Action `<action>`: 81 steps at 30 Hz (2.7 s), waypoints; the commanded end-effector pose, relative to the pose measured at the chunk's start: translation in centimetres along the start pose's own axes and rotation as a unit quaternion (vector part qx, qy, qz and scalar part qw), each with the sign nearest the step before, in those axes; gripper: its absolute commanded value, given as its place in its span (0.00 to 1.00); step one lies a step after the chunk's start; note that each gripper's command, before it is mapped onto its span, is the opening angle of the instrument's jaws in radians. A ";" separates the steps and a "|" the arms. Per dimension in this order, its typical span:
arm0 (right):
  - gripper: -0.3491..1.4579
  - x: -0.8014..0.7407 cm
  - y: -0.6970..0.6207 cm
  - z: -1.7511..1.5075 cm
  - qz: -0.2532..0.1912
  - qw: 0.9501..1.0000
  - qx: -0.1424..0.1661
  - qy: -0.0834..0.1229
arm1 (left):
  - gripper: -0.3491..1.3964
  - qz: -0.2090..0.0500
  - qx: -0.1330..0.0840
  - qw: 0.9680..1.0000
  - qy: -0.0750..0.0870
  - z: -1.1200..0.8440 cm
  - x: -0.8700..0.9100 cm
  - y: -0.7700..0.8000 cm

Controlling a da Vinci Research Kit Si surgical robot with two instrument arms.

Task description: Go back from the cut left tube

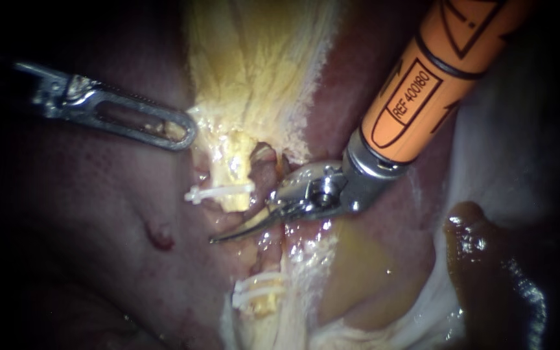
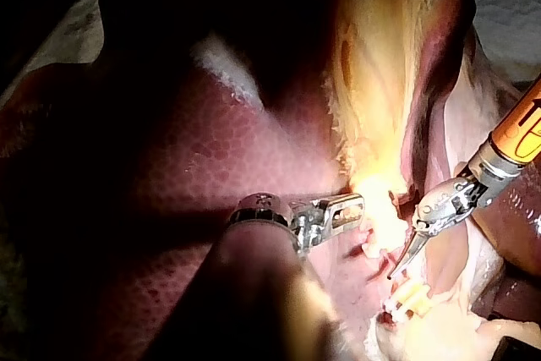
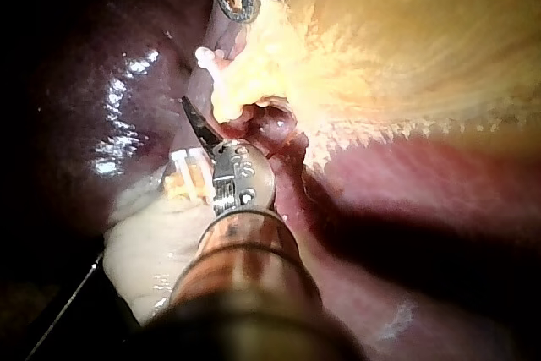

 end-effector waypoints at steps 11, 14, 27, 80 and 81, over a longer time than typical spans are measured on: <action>0.85 -0.10 -0.02 0.11 -0.004 0.999 -0.039 0.026 | 0.00 0.000 0.000 1.000 0.000 0.00 0.00 0.01; 0.89 -0.15 -0.04 0.16 -0.007 0.999 -0.044 0.028 | 0.00 0.000 0.000 1.000 0.000 0.00 0.00 0.02; 0.98 -0.35 -0.36 -0.13 -0.079 0.983 -0.152 0.069 | 0.00 0.001 -0.001 1.000 0.000 -0.01 0.00 0.04; 0.99 -0.42 -0.84 -1.48 -0.194 0.934 -0.301 -0.014 | 0.00 0.002 0.002 1.000 0.004 0.85 0.07 0.30; 0.99 -0.42 -0.85 -1.48 -0.197 0.933 -0.301 -0.015 | 0.00 0.002 0.002 1.000 0.004 0.85 0.07 0.29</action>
